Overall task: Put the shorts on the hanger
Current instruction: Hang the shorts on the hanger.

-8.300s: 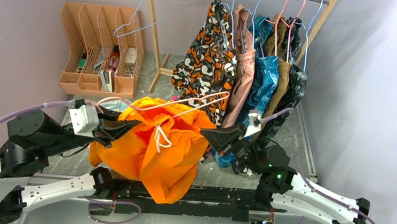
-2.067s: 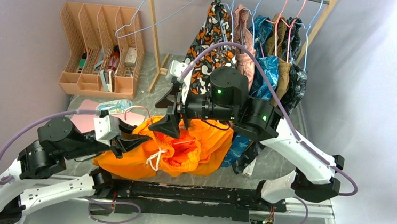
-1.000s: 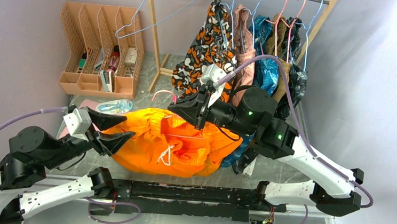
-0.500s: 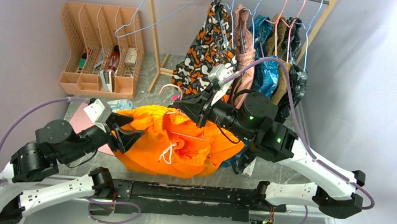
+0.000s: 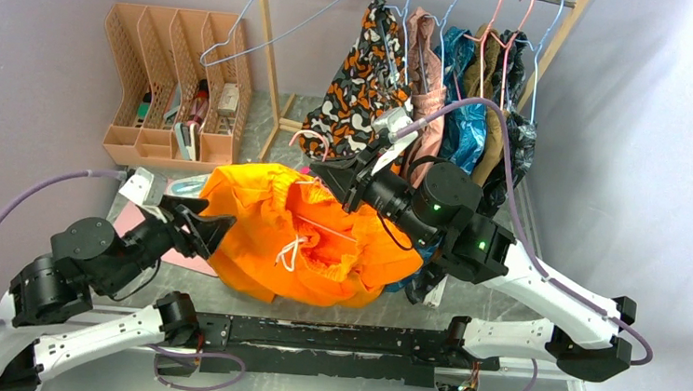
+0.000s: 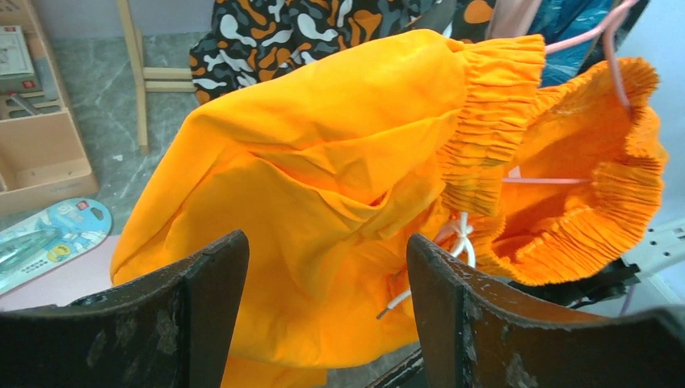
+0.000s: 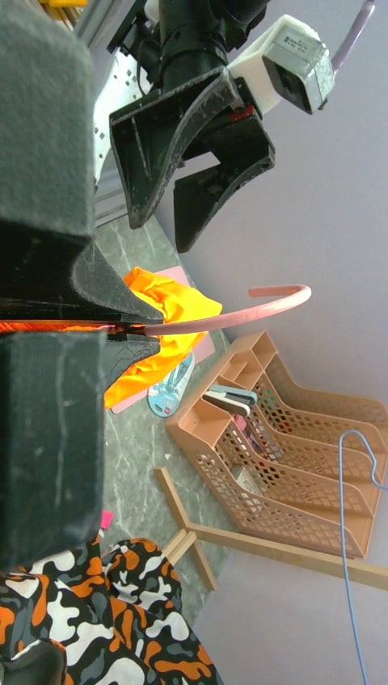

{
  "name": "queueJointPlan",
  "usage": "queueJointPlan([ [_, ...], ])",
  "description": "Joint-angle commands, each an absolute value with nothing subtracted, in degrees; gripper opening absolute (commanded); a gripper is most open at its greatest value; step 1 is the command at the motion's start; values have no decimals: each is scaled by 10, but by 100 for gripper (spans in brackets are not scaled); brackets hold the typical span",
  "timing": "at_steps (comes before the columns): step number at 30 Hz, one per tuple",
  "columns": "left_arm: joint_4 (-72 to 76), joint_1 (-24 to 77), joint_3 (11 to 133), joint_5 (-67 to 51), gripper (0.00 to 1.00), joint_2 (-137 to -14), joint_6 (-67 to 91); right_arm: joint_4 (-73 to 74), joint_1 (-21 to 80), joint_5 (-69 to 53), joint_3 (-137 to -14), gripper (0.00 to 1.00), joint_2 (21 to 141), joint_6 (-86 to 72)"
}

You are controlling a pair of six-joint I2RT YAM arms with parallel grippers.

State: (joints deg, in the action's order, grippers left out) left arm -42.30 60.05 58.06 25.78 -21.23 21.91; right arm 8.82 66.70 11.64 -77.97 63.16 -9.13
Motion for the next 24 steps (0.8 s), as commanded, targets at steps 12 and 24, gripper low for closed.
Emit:
queueJointPlan([
  [12, -331, 601, 572, 335, 81, -336, 155, 52, 663, 120, -784, 0, 634, -111],
  [24, -311, 601, 643, 363, 7, -354, 146, 82, 663, 110, -793, 0, 629, -101],
])
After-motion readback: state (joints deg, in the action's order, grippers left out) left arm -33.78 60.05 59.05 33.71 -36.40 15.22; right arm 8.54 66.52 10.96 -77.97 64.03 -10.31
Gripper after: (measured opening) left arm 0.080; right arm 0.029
